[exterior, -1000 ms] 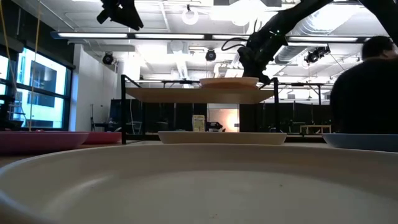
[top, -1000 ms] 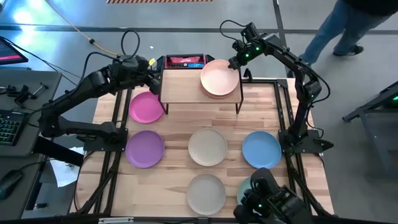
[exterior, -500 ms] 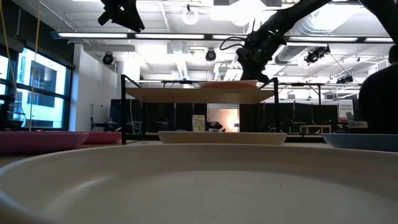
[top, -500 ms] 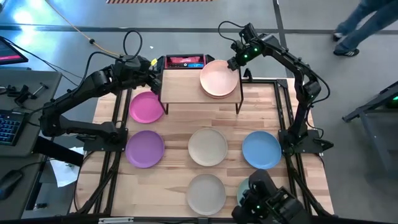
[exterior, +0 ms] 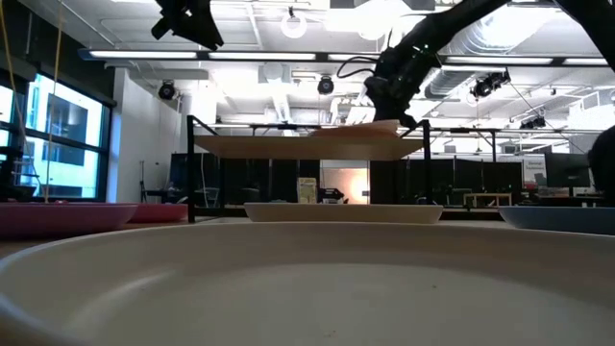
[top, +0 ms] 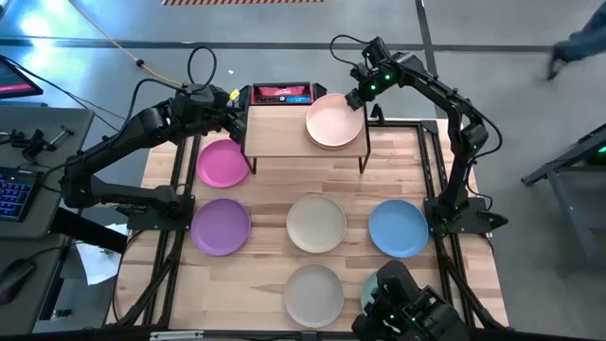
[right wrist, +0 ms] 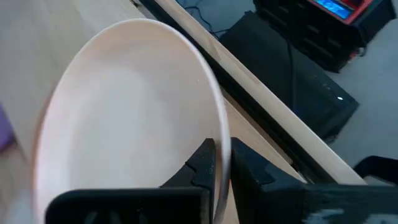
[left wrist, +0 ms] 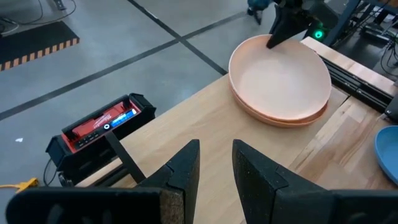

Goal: Place and stack plates onto a shelf
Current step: Stack the light brown plate on top of the brown plate on the shelf, then stack the grey plate on top of the light brown stacked plates on the shelf

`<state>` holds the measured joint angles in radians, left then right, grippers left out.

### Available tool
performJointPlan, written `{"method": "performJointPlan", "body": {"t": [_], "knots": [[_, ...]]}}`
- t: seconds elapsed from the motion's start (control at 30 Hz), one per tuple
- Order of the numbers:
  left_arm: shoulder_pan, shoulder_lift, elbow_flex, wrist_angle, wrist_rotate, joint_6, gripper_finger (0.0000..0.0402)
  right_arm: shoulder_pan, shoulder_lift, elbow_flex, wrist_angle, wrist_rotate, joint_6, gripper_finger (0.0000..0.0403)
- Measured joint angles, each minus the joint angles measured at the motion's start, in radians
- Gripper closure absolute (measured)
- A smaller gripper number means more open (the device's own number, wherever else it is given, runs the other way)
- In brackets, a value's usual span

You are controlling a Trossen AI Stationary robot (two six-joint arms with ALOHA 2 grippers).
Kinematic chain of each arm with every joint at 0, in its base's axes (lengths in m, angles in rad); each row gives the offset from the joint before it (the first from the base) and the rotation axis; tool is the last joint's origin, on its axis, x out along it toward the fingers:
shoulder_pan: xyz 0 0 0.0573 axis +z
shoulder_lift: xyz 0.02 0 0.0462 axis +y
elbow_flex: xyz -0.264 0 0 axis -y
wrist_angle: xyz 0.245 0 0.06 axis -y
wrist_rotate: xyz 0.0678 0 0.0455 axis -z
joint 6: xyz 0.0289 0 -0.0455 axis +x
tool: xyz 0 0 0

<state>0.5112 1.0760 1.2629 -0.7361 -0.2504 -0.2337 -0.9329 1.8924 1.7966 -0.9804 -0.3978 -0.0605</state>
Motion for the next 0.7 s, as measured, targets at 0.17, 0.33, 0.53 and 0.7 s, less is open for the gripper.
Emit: {"method": "performJointPlan", "body": {"t": [0.17, 0.33, 0.53, 0.7], "knots": [[0.000, 0.000, 0.000, 0.000, -0.004, -0.001, 0.0316, 0.000, 0.000, 0.000, 0.008, 0.005, 0.000, 0.0351], [0.000, 0.000, 0.000, 0.000, -0.010, -0.006, 0.0316, 0.000, 0.000, 0.000, 0.006, 0.005, -0.008, 0.0334], [0.000, 0.000, 0.000, 0.000, -0.009, -0.018, 0.0316, -0.003, 0.001, 0.047, -0.027, 0.005, -0.008, 0.0319], [0.000, -0.001, 0.000, -0.015, -0.008, -0.018, 0.0316, -0.003, 0.001, 0.177, -0.123, 0.024, -0.033, 0.0317]]}}
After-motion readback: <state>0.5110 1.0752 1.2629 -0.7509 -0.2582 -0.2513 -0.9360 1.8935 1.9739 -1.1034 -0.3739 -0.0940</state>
